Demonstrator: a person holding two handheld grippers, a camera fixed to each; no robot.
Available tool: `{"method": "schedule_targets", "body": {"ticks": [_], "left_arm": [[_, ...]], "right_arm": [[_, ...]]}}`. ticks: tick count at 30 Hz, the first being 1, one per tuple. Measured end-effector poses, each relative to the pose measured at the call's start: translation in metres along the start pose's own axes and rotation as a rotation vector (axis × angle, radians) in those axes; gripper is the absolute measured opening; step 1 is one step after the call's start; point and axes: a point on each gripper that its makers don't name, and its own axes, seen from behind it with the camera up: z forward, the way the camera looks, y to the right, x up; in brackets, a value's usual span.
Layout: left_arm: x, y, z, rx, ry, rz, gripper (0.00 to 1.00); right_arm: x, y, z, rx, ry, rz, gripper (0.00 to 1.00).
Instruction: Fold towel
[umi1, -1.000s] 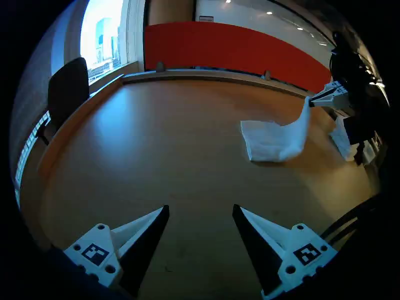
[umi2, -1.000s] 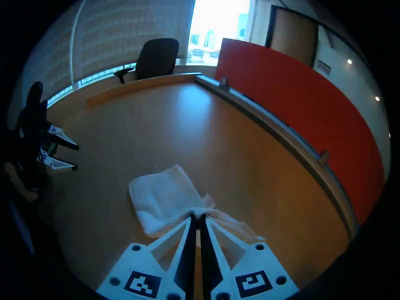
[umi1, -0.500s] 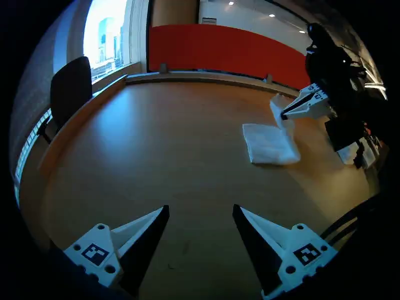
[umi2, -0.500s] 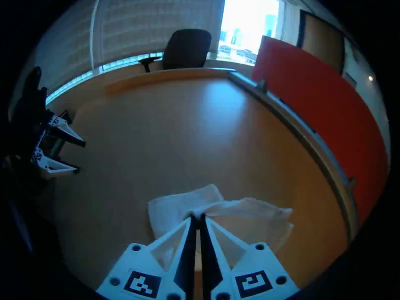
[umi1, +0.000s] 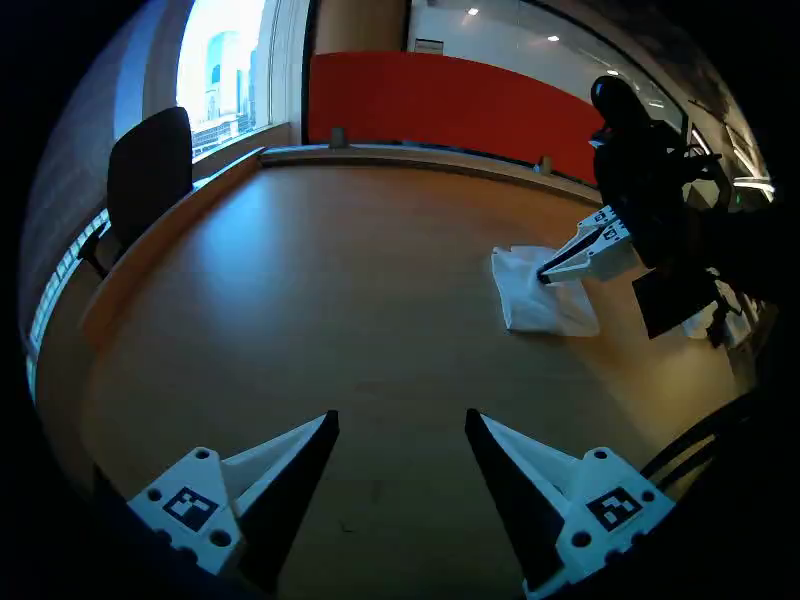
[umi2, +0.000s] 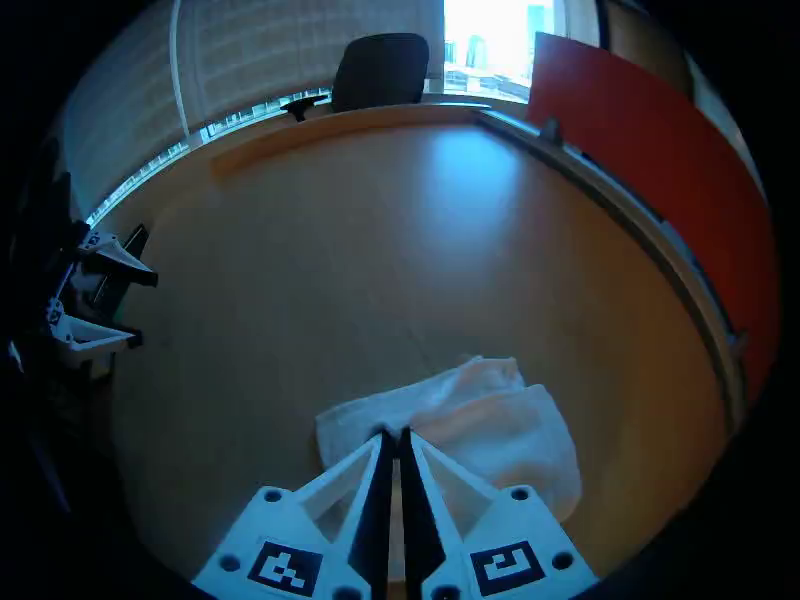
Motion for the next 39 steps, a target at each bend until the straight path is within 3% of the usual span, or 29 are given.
{"method": "schedule_targets", "body": {"ticks": [3, 7, 13, 17, 26, 39], "left_arm": [[0.000, 0.001, 0.000, -0.002, 0.000, 0.001, 0.94], [0.001, 0.001, 0.000, -0.001, 0.000, 0.002, 0.94], [0.000, 0.000, 0.000, 0.002, 0.000, 0.001, 0.94], [0.000, -0.001, -0.001, 0.004, 0.001, 0.001, 0.94], [0.001, 0.000, -0.001, 0.004, 0.005, 0.003, 0.94], [-0.002, 0.001, -0.002, 0.002, 0.001, 0.006, 0.94]], "right_arm": [[0.001, 0.001, -0.002, -0.002, 0.003, -0.001, 0.07], [0.001, 0.001, -0.004, -0.004, 0.009, 0.002, 0.17], [0.000, -0.002, -0.009, 0.007, 0.021, 0.007, 0.41], [-0.001, -0.002, -0.012, 0.007, 0.027, 0.010, 0.69], [-0.013, 0.000, -0.021, -0.011, 0.028, 0.036, 0.74], [-0.056, 0.000, -0.039, -0.051, 0.003, 0.092, 0.74]]}}
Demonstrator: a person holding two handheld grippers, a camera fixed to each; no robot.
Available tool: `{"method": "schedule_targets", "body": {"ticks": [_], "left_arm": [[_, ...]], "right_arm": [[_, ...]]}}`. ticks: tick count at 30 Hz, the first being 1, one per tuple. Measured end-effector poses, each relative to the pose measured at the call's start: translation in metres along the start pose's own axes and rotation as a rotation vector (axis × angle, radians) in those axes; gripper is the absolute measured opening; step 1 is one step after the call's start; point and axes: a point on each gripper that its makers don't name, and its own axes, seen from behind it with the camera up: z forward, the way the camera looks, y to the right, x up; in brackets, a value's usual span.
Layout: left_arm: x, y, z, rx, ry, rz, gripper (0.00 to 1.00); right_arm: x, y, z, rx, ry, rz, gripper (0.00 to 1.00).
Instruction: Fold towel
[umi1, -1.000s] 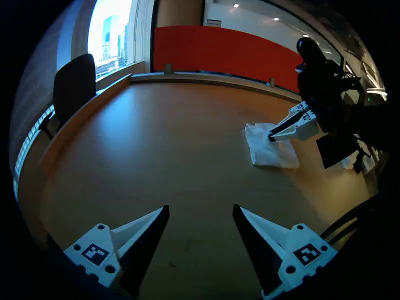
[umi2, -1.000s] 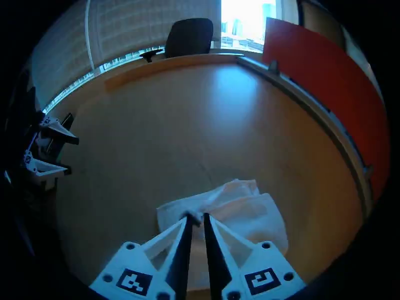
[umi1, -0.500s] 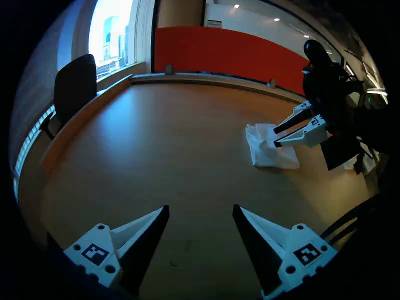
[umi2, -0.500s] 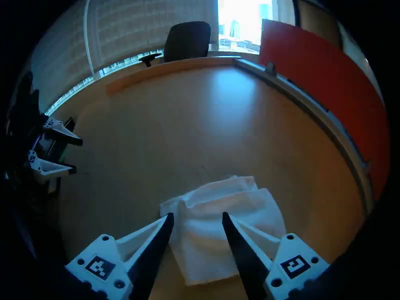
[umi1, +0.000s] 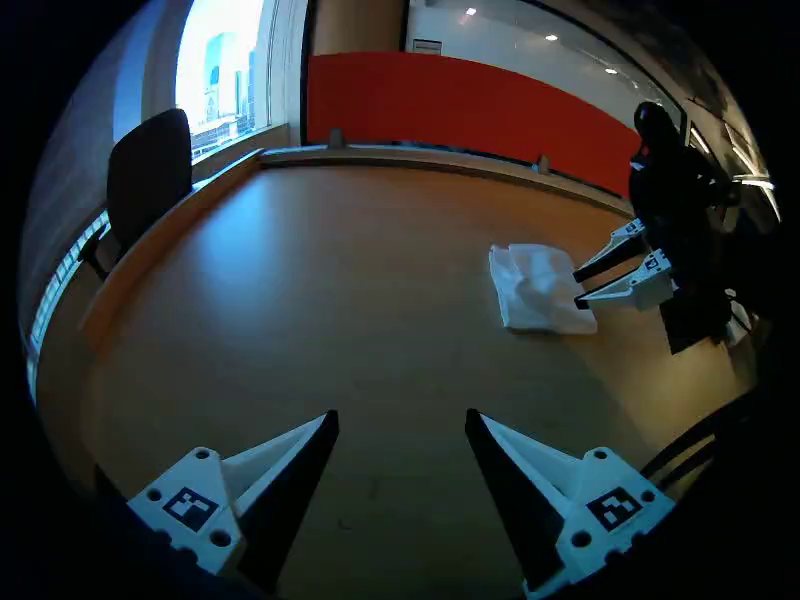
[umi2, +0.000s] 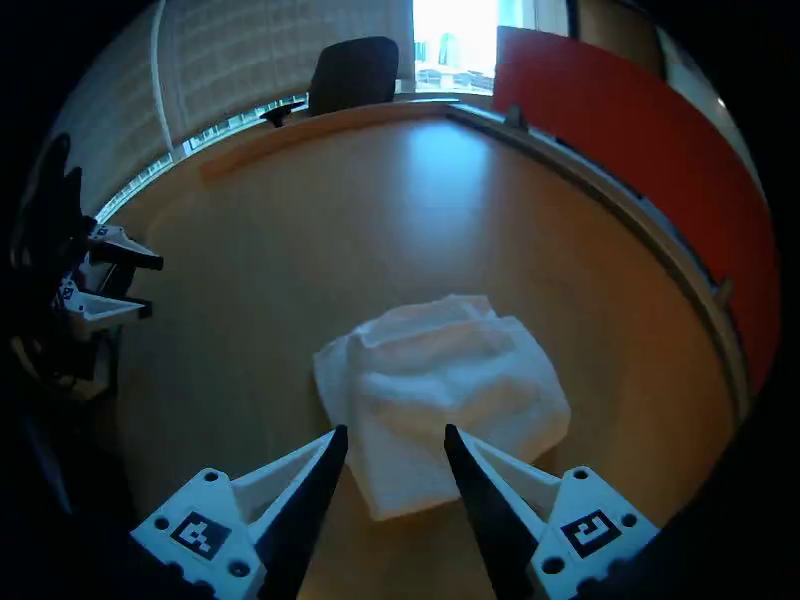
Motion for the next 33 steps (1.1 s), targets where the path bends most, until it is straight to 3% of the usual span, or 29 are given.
{"method": "schedule_targets", "body": {"ticks": [9, 24, 33], "left_arm": [[-0.001, -0.001, 0.000, -0.001, -0.001, 0.002, 0.94], [-0.005, 0.001, 0.000, -0.005, -0.005, 0.001, 0.94], [-0.005, 0.002, -0.001, -0.005, -0.004, 0.000, 0.94]], "right_arm": [[-0.034, -0.002, -0.009, -0.022, -0.032, 0.046, 0.74], [-0.059, -0.006, -0.004, -0.038, -0.068, 0.089, 0.72], [-0.060, -0.007, -0.001, -0.047, -0.068, 0.115, 0.52]]}}
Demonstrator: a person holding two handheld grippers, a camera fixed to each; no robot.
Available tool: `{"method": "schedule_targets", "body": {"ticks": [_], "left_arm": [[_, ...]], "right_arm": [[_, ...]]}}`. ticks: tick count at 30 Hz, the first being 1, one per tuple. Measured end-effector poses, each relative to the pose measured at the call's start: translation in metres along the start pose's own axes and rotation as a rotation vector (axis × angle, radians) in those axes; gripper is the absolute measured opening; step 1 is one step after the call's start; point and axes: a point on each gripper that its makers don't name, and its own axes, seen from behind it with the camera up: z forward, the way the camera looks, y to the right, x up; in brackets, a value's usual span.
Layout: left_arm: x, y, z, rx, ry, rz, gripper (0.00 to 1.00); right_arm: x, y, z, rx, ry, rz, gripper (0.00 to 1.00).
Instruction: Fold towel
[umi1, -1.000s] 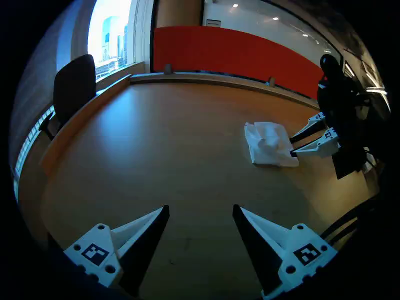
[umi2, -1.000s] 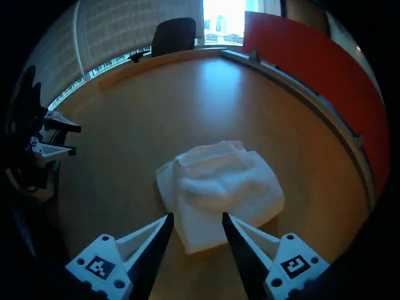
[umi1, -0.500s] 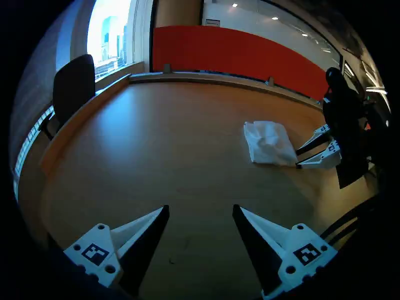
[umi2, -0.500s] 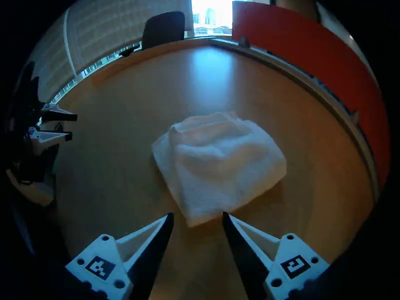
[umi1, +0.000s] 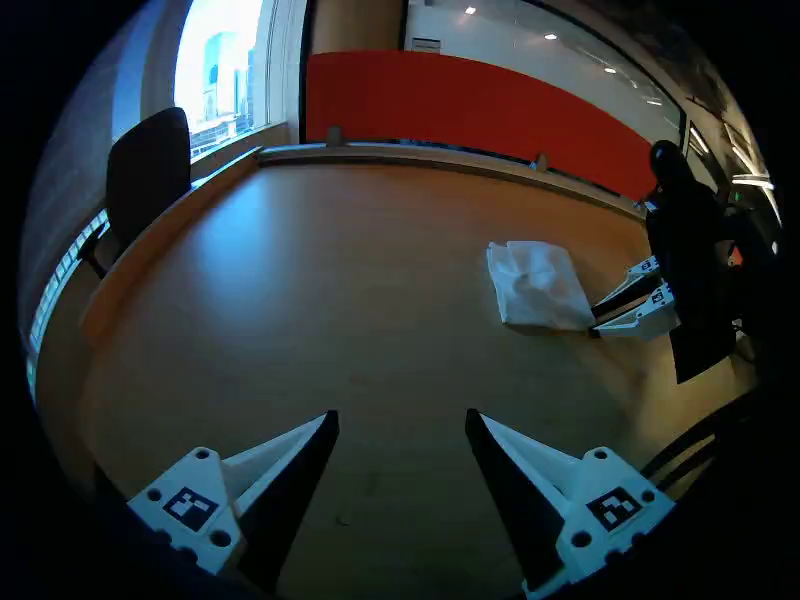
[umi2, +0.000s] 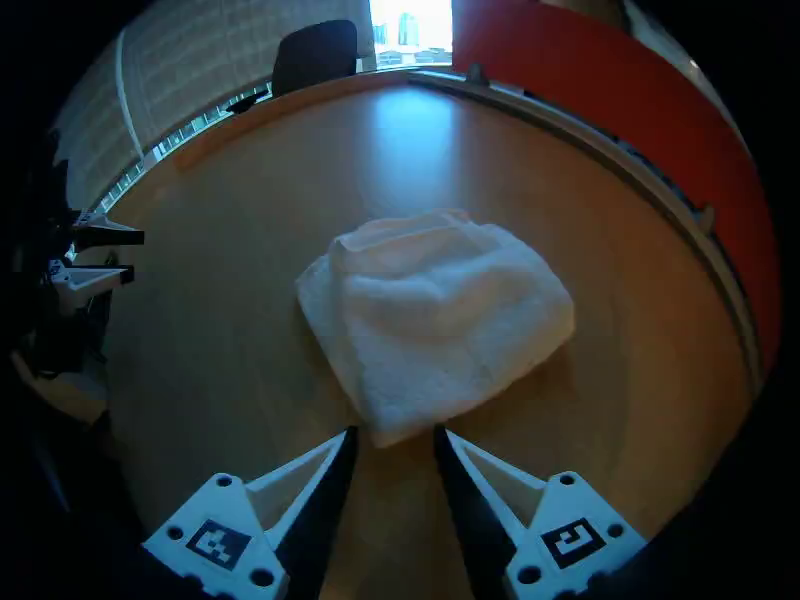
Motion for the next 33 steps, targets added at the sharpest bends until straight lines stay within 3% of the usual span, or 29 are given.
{"method": "schedule_targets", "body": {"ticks": [17, 33], "left_arm": [[0.000, 0.000, 0.000, -0.001, -0.004, 0.000, 0.94], [0.002, -0.002, -0.001, 0.000, 0.003, -0.001, 0.94]], "right_arm": [[-0.002, -0.001, 0.001, -0.016, 0.016, 0.040, 0.09], [0.020, 0.008, -0.011, -0.027, 0.055, 0.003, 0.06]]}}
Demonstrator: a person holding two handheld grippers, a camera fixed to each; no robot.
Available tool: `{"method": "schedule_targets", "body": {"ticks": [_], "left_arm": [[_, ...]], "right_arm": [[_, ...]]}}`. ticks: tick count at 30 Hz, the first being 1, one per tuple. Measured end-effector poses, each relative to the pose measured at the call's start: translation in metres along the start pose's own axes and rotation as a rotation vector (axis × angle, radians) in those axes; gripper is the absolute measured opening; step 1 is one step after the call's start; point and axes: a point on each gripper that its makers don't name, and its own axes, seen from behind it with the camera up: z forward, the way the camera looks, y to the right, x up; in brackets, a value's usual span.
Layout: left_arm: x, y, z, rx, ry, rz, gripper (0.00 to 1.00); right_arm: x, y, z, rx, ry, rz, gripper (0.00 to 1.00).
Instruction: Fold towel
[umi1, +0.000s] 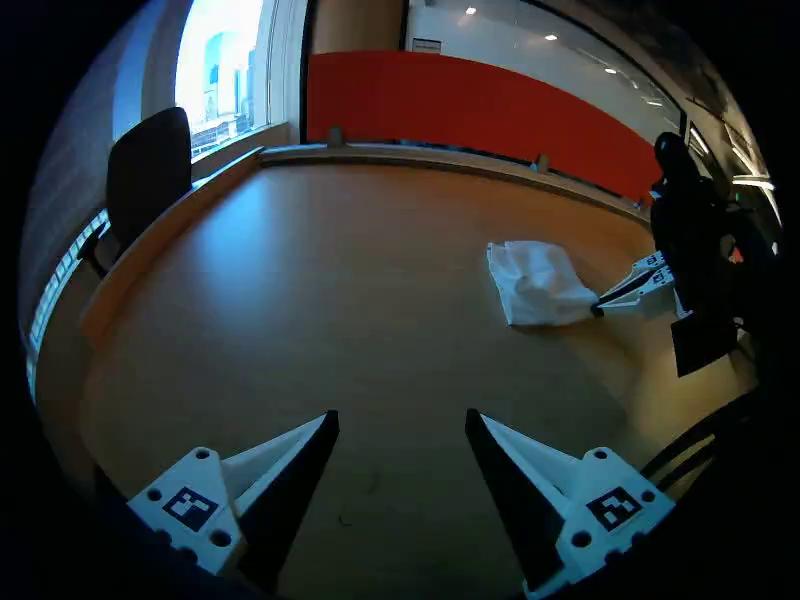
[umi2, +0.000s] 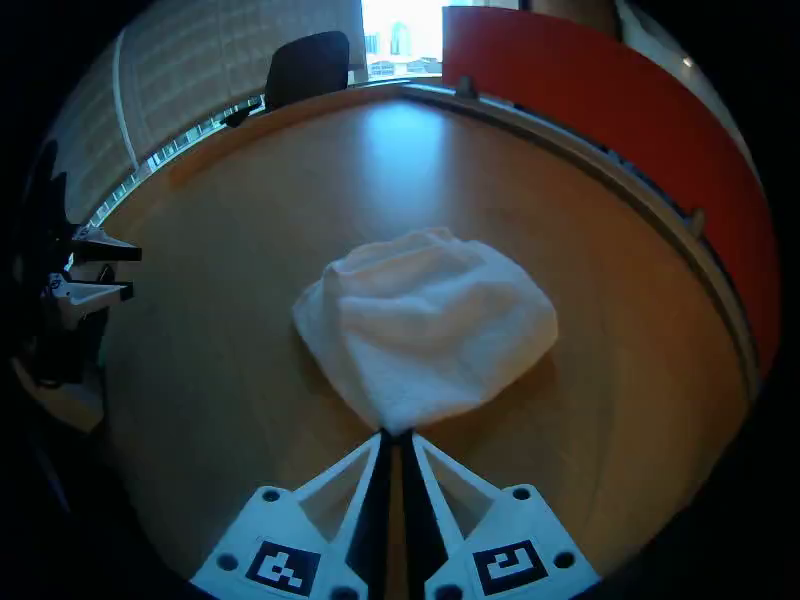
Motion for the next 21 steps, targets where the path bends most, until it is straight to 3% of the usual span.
{"method": "schedule_targets", "body": {"ticks": [21], "left_arm": [[0.011, 0.001, -0.002, -0.002, 0.021, 0.004, 0.94]], "right_arm": [[0.123, 0.024, -0.053, -0.051, 0.194, -0.161, 0.06]]}}
